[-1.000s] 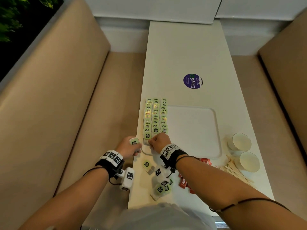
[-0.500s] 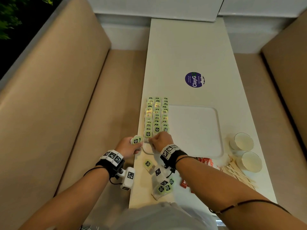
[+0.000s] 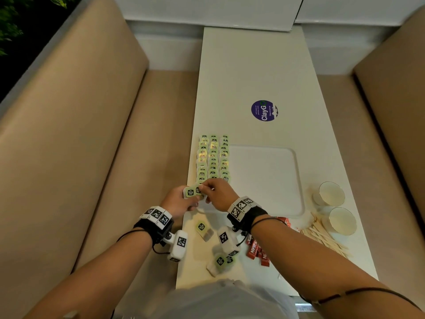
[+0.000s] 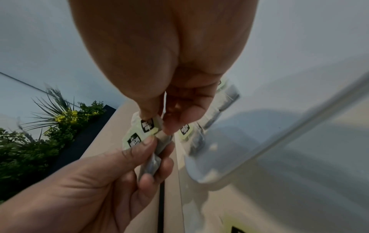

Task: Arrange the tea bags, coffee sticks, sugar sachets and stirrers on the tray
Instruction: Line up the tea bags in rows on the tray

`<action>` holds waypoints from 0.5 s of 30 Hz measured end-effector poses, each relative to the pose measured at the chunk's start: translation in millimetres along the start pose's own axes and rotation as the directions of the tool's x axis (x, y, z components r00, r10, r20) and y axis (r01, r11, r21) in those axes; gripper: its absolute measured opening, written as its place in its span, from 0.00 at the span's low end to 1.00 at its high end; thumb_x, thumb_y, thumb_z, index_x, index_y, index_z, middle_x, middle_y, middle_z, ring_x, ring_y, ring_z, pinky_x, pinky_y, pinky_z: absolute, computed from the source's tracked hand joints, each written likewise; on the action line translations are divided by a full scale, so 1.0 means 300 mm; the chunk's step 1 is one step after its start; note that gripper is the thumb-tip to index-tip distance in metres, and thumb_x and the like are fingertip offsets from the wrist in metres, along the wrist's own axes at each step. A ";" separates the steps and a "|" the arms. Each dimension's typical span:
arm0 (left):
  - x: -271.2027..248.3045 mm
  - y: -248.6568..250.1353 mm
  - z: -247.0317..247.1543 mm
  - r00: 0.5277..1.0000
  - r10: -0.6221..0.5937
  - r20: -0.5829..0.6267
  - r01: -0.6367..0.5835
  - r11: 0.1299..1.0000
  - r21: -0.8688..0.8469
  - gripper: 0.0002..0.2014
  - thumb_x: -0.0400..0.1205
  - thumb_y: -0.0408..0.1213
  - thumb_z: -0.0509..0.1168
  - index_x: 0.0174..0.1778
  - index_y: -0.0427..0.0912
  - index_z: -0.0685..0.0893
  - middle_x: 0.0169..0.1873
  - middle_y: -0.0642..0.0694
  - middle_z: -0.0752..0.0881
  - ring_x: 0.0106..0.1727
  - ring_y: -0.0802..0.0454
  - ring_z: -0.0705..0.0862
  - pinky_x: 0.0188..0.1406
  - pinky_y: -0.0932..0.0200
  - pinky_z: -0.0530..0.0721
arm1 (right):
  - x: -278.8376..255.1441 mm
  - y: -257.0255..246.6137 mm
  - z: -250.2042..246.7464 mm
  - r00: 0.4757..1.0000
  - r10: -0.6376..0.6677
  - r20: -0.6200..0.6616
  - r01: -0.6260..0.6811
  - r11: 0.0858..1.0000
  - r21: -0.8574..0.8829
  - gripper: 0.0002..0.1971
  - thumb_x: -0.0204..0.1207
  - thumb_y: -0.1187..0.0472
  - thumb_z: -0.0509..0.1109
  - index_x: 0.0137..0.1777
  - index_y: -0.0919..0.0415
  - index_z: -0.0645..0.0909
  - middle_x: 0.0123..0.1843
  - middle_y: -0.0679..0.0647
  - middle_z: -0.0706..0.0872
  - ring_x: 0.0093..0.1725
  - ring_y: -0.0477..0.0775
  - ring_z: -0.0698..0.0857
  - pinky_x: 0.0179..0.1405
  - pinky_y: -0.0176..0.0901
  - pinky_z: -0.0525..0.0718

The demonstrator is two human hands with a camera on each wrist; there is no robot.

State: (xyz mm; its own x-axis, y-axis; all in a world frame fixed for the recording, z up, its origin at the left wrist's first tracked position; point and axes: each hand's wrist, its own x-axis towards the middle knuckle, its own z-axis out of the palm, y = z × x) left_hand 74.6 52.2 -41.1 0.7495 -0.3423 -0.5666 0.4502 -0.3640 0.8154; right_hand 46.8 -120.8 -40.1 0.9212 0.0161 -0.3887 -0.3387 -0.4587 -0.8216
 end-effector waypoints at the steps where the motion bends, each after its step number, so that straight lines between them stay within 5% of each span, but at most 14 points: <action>1: 0.004 0.001 0.001 1.000 0.001 0.003 -0.001 1.000 -0.015 0.08 0.81 0.29 0.73 0.55 0.34 0.85 0.46 0.33 0.89 0.40 0.48 0.87 0.35 0.60 0.86 | 0.000 -0.001 -0.006 1.000 0.000 -0.014 0.000 1.000 0.006 0.12 0.87 0.53 0.66 0.42 0.51 0.83 0.41 0.59 0.91 0.34 0.52 0.88 0.47 0.53 0.88; 5: 0.009 0.001 -0.002 1.000 0.002 -0.013 -0.002 0.999 -0.032 0.10 0.83 0.32 0.71 0.57 0.32 0.85 0.41 0.38 0.87 0.40 0.47 0.87 0.36 0.58 0.87 | -0.004 -0.002 -0.024 0.998 0.003 -0.069 -0.001 0.999 0.039 0.13 0.88 0.52 0.64 0.47 0.59 0.84 0.41 0.58 0.90 0.34 0.52 0.88 0.44 0.49 0.86; 10: 0.016 0.001 0.001 0.999 0.008 -0.041 -0.008 1.000 -0.011 0.09 0.84 0.34 0.70 0.54 0.31 0.85 0.42 0.38 0.88 0.42 0.47 0.89 0.38 0.58 0.88 | -0.022 0.025 -0.022 0.998 0.046 -0.043 -0.045 0.999 0.020 0.14 0.86 0.48 0.65 0.46 0.57 0.84 0.42 0.54 0.91 0.34 0.52 0.89 0.41 0.47 0.88; 15: 0.005 0.009 0.027 1.000 -0.009 0.012 0.009 0.999 0.033 0.08 0.83 0.34 0.72 0.55 0.35 0.86 0.43 0.36 0.89 0.42 0.48 0.87 0.39 0.59 0.88 | -0.040 0.048 -0.028 0.998 0.057 -0.022 -0.057 0.998 0.006 0.12 0.85 0.55 0.69 0.42 0.57 0.88 0.31 0.48 0.87 0.28 0.43 0.83 0.36 0.38 0.83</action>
State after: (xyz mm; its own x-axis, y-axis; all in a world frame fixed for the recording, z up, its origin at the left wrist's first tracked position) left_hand 73.0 43.6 -40.6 0.7393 -0.3496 -0.5755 0.4405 -0.3954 0.8060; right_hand 32.5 -135.2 -43.8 0.9043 -0.0296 -0.4259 -0.3918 -0.4538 -0.8003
